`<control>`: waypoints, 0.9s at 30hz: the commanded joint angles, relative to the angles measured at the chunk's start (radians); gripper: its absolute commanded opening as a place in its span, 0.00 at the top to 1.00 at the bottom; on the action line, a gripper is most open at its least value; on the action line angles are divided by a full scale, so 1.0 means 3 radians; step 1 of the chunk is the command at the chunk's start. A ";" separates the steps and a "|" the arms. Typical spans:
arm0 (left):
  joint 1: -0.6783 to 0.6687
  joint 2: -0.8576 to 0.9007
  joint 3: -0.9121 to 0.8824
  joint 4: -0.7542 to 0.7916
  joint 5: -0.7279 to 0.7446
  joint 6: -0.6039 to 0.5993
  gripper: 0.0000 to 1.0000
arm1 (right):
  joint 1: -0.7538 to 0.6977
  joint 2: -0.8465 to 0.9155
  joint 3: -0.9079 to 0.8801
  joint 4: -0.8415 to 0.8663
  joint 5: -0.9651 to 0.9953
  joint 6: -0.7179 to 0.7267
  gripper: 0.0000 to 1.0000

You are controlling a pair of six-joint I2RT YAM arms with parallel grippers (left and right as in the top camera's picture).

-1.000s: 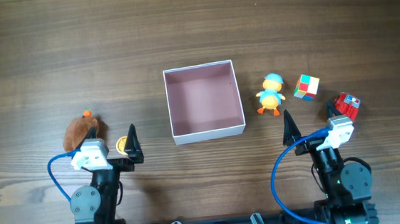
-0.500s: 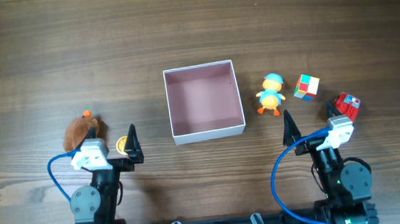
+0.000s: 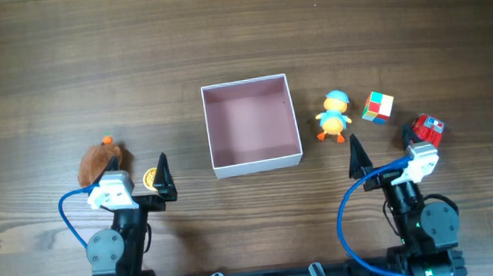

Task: Pack container

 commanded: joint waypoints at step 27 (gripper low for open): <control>-0.0024 0.3024 0.3263 -0.2584 0.0113 -0.0384 0.00 | -0.0829 0.4317 0.4500 -0.4187 0.0684 0.1090 0.00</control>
